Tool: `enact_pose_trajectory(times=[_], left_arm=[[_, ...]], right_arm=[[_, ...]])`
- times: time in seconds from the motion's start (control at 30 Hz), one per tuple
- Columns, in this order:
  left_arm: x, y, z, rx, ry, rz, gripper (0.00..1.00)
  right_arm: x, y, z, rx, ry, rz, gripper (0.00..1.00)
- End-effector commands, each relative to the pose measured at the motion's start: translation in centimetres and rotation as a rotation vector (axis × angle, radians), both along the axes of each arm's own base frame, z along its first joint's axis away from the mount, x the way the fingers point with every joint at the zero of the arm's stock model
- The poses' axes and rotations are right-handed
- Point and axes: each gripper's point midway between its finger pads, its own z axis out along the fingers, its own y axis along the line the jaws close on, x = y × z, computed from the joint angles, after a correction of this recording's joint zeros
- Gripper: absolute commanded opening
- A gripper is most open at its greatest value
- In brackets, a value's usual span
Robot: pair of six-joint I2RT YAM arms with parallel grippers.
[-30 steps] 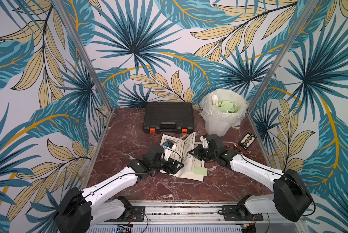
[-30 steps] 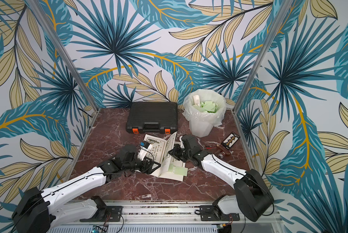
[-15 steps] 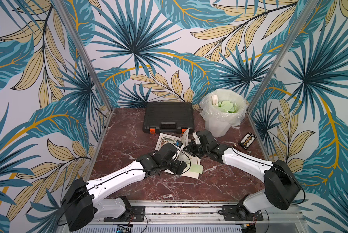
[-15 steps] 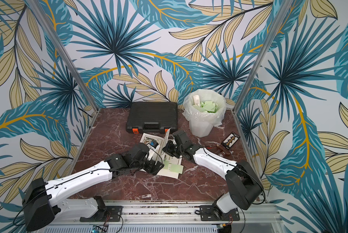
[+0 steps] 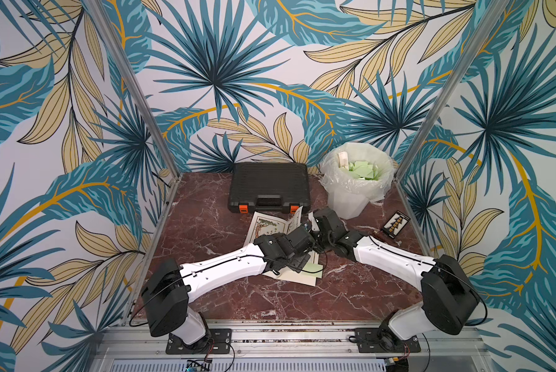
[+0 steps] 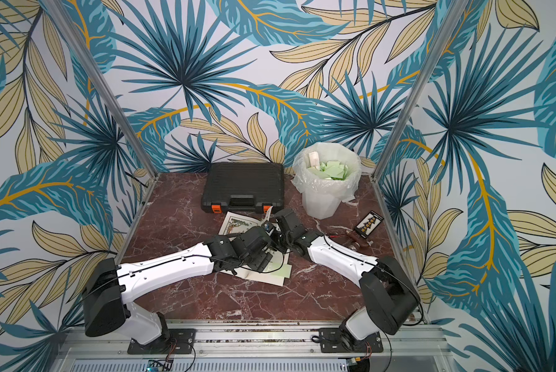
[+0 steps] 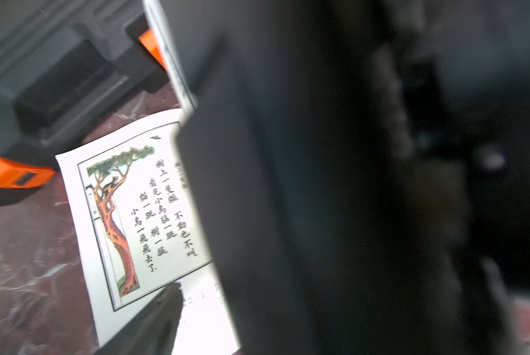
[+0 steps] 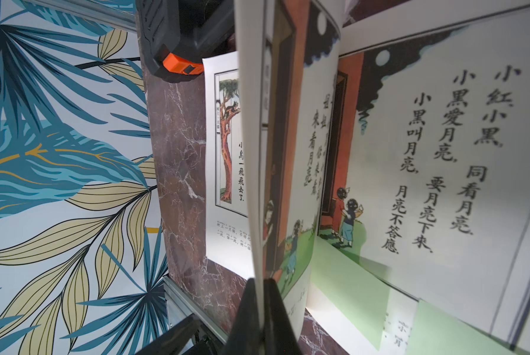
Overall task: Peel off the used sticky note
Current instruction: Turn the page of the book at the center of the board.
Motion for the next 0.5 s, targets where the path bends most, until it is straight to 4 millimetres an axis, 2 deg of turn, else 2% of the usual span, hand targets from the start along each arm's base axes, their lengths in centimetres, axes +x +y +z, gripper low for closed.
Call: enact_pose_trajectory(times=[0.0, 0.3, 0.47], left_arm=[[0.53, 1.49, 0.07, 0.096, -0.034, 0.04, 0.81], [0.76, 1.51, -0.05, 0.124, -0.063, 0.058, 0.49], [0.7, 1.42, -0.28, 0.117, -0.059, 0.06, 0.31]], right_arm=[[0.25, 0.58, 0.41, 0.022, -0.019, 0.003, 0.03], [0.27, 0.73, 0.47, 0.042, -0.015, -0.002, 0.04], [0.34, 0.88, 0.66, 0.067, -0.019, -0.007, 0.08]])
